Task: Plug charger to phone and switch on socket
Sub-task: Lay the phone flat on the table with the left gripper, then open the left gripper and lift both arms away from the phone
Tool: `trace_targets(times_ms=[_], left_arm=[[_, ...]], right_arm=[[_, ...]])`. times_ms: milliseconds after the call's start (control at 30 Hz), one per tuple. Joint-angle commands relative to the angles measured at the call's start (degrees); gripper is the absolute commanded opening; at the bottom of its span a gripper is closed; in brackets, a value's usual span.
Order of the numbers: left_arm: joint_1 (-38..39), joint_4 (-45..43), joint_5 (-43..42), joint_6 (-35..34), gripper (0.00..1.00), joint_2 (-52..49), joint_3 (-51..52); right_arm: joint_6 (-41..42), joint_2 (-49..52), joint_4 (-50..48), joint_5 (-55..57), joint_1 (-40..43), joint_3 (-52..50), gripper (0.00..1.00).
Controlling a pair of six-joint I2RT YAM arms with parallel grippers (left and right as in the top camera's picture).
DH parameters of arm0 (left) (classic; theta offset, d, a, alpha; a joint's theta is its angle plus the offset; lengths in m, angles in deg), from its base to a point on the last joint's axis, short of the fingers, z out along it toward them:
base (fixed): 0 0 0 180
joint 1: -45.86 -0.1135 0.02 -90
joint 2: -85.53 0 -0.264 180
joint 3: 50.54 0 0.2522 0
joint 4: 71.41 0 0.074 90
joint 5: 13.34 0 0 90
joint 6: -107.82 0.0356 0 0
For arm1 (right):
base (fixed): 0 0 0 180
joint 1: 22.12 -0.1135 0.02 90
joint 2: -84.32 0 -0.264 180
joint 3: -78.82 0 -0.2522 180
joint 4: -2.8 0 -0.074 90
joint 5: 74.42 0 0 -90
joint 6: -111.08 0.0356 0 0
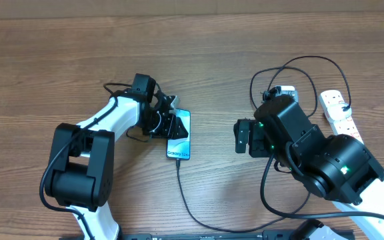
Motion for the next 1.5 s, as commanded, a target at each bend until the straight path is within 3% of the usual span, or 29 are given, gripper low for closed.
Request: trace_targets(times_ms=[0, 167, 600, 1100, 1467], left_arm=[[-0.46, -0.85, 22.51, -2.91, 0.54, -8.13, 4.44], [-0.46, -0.85, 22.47, -6.54, 0.57, -8.13, 4.44], [-0.46, -0.46, 22.36, -6.91, 0.58, -8.15, 4.44], [-0.46, -0.44, 28.48, -13.22, 0.6, -8.15, 4.44], [-0.46, -0.52, 28.74, -13.33, 0.62, -8.15, 4.46]], right_arm=[[0.26, -0.07, -0.28, 0.92, 0.22, 0.2, 1.0], [0.28, -0.09, -0.28, 0.92, 0.22, 0.2, 1.0], [0.26, -0.07, -0.26, 0.9, 0.22, 0.2, 1.0], [0.28, -0.07, -0.26, 0.92, 0.22, 0.2, 1.0], [0.31, -0.07, -0.33, 0.87, 0.22, 0.2, 1.0]])
